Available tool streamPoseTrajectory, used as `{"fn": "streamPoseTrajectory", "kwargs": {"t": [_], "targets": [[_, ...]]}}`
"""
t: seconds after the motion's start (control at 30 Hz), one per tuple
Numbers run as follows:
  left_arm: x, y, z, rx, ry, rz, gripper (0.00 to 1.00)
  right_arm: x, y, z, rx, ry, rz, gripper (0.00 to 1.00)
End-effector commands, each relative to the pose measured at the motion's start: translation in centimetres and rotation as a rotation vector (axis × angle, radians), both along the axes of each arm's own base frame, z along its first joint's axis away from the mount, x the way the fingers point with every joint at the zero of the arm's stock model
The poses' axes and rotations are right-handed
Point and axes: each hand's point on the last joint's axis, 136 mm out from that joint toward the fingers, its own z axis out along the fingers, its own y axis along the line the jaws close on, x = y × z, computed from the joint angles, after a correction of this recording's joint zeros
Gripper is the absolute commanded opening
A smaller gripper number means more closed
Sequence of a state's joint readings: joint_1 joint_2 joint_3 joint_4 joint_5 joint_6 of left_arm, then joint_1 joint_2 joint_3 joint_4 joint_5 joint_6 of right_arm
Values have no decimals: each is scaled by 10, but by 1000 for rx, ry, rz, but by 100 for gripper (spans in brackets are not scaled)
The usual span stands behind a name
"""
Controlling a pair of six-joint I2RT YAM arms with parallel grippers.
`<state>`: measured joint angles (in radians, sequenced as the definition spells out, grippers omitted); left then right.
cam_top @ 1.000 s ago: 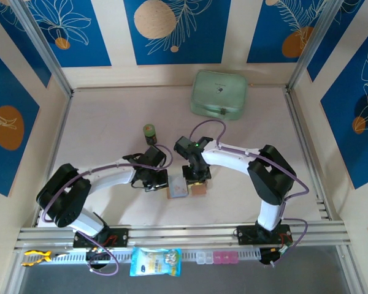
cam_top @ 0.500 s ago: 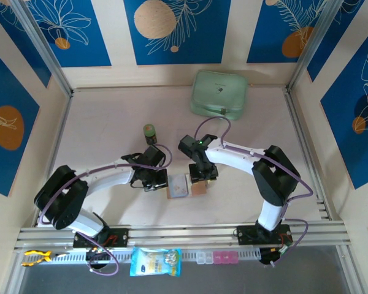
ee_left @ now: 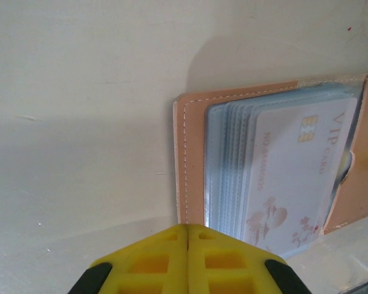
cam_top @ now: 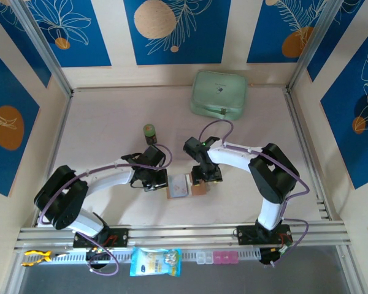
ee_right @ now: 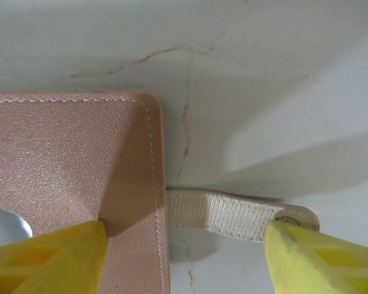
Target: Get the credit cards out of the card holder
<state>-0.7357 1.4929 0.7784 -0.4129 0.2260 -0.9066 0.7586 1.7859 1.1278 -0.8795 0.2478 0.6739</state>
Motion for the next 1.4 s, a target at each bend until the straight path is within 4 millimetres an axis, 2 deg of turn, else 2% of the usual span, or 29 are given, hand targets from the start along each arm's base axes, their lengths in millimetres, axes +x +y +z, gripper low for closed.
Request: {"fn": "streamPoseTrajectory", "kwargs": {"t": [0.0,0.2,0.3,0.53,0.7,0.9,1.1,1.37], "targets": [[-1,2,8,11,-21,-17,7,-5,1,-11,36,42,-4,69],[0,1,10,7,-25,-20,8,-10,0,-22,56,67,-12,82],[0,2,9,8,-24,-17,8,-14,-1,-28,63,80,-14,100],[-1,1,9,2,-23,-15,8,-24,-4,-50,19,133,-17,100],[-1,2,8,5,-22,-15,8,-30,-3,-56,-1,152,-13,97],[-1,2,8,3,-23,-13,8,-33,1,-53,-8,150,-15,90],[0,2,12,2,-32,-14,8,-39,8,-52,-5,167,-21,90],[4,2,23,5,-59,-21,8,-44,24,-32,36,166,-43,92]]}}
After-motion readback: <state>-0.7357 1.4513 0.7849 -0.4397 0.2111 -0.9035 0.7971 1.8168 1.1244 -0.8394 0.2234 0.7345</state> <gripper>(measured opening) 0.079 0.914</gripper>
